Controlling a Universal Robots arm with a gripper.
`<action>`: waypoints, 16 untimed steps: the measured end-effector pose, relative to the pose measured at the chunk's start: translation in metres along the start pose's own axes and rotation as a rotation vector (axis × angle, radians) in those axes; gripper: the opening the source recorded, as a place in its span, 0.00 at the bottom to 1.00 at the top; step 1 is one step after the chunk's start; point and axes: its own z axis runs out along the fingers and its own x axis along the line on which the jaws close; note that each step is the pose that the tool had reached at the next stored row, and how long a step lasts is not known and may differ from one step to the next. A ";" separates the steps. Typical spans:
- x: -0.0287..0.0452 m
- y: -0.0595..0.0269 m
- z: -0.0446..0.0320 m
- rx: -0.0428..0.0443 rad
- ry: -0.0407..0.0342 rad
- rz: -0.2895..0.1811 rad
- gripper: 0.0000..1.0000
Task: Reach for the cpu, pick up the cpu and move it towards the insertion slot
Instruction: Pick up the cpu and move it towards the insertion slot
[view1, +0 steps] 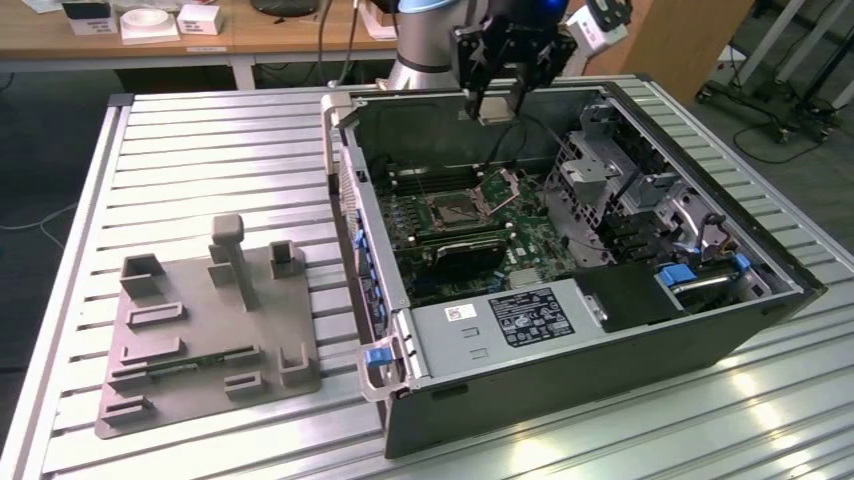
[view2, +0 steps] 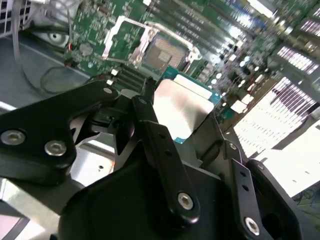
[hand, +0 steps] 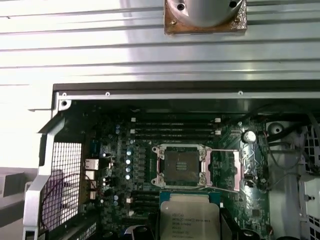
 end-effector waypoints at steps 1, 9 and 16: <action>0.0000 0.0039 0.0006 0.0000 -0.0001 0.000 0.55; -0.0001 0.0308 0.0058 0.0000 -0.0013 0.000 0.55; 0.0111 0.0391 0.0114 0.0000 -0.0070 0.004 0.55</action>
